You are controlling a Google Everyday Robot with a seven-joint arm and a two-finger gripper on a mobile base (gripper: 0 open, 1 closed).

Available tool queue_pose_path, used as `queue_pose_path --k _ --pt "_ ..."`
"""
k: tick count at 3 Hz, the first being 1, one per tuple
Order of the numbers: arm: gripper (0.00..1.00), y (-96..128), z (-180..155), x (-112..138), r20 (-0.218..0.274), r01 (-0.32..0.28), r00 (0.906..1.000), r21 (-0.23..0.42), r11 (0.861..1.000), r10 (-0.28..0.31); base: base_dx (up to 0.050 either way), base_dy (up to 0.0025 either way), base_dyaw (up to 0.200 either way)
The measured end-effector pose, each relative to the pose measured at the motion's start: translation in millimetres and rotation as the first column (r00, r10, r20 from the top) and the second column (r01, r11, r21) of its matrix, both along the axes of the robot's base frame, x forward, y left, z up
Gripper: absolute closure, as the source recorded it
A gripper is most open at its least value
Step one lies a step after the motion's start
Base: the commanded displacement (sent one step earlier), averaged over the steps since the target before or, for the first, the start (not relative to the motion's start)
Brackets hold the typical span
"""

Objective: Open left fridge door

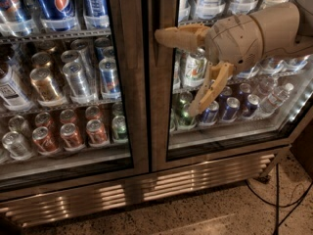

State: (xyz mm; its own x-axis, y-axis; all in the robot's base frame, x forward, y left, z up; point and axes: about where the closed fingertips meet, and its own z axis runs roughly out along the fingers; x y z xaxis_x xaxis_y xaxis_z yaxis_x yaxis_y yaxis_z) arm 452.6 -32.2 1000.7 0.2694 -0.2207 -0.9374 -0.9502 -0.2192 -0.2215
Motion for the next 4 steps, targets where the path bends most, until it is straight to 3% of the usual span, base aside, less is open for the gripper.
queue_pose_path --k 1,2,3,4 --pt "0.0 0.1 0.0 0.0 0.0 0.0 1.0 0.0 1.0 0.0 0.0 0.0 0.0" --pt "0.0 34.9 23.7 -10.0 0.04 -0.051 0.9979 -0.022 0.998 0.052 0.0 0.0 0.0" --pt "0.0 34.9 23.6 -9.9 0.039 -0.051 0.9979 -0.022 0.998 0.052 0.0 0.0 0.0" --pt "0.0 39.7 3.4 -1.2 -0.013 -0.047 0.9988 -0.021 0.999 0.047 0.0 0.0 0.0"
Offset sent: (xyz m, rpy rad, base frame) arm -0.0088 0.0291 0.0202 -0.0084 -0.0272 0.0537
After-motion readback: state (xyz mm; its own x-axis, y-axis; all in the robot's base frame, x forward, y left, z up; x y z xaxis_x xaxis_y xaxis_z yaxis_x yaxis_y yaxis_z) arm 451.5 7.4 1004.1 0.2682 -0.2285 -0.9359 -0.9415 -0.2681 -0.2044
